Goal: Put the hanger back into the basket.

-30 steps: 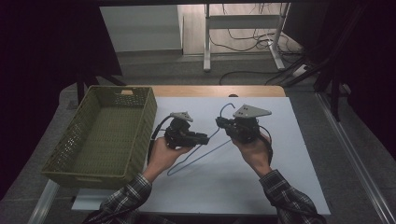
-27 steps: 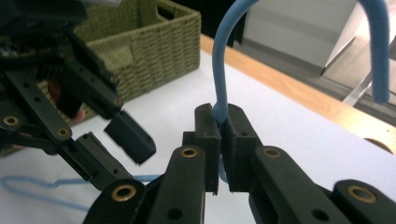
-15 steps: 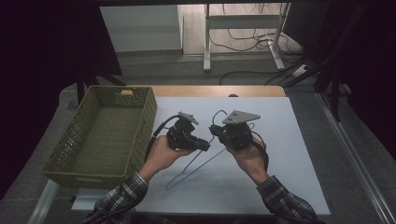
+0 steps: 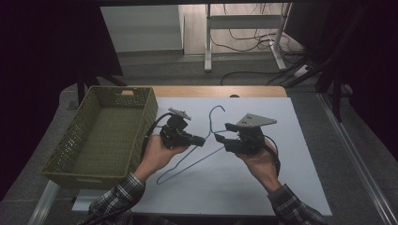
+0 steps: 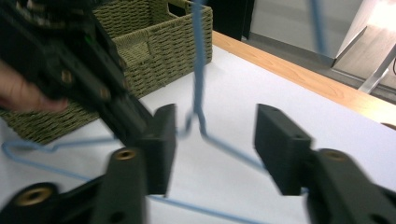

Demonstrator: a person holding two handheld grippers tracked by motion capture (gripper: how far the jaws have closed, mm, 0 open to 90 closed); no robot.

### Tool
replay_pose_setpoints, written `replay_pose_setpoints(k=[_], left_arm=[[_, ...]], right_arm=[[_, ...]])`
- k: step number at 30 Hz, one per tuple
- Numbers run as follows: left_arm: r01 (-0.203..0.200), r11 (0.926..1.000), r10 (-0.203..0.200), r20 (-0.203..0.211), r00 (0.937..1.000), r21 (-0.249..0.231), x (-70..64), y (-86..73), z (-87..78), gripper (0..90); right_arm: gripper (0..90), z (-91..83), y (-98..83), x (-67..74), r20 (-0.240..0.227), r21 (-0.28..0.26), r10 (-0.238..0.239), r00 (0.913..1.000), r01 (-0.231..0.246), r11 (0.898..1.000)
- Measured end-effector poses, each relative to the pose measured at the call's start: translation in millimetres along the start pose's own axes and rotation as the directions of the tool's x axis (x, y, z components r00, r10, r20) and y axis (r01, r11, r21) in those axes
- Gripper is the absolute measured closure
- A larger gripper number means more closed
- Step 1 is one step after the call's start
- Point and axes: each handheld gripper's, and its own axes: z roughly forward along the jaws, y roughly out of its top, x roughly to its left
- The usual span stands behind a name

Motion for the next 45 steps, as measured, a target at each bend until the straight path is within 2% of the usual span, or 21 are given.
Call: replay_pose_setpoints(k=[1,5,8,13,19,25,29,39,45], left_arm=[[0.0,1.0,0.0,-0.001,1.0,-0.009,0.4,0.0,-4.1,87.5],[0.011,0.9994,-0.011,-0.005,0.9999,-0.033,1.5,1.0,-21.1,87.5],[0.023,0.9985,-0.024,-0.007,0.9997,-0.05,4.0,1.7,-35.1,87.5],[0.042,0.9962,-0.044,-0.019,0.9989,-0.076,8.6,3.5,-59.9,87.5],[0.047,0.994,-0.053,-0.055,0.9971,-0.098,14.1,3.7,-93.5,87.5],[0.046,0.9932,-0.057,-0.102,0.9932,-0.107,25.4,-3.7,-127.8,87.5],[0.05,0.9906,-0.069,-0.144,0.9871,-0.127,35.7,-13.6,-148.5,87.5],[0.083,0.9751,-0.127,-0.21,0.9696,-0.206,60.6,-46.0,-198.5,87.5],[0.097,0.9689,-0.156,-0.26,0.953,-0.228,75.6,-66.5,-225.9,87.5]], right_arm=[[39.2,0.0,0.0,0.0,0.0,0.0,0.0,1.0,0.0,1.0],[29.9,-14.8,-9.7,-5.5,-0.007,0.005,0.027,0.9996,-0.027,1.0],[23.3,-24.7,-17.2,-11.3,-0.015,0.01,0.072,0.9973,-0.072,0.997],[13.1,-40.4,-27.8,-20.4,0.003,0.009,0.114,0.9935,-0.114,0.993],[5.7,-54.0,-39.8,-25.4,0.03,0.026,0.118,0.9925,-0.119,0.993],[2.8,-65.3,-52.0,-30.6,0.047,0.028,0.132,0.9902,-0.133,0.991],[2.2,-70.0,-60.9,-35.2,0.068,0.035,0.145,0.9872,-0.147,0.989],[0.1,-76.7,-83.5,-43.5,0.11,0.058,0.185,0.9765,-0.193,0.98],[0.1,-78.0,-90.2,-45.9,0.122,0.071,0.19,0.9741,-0.2,0.977]])
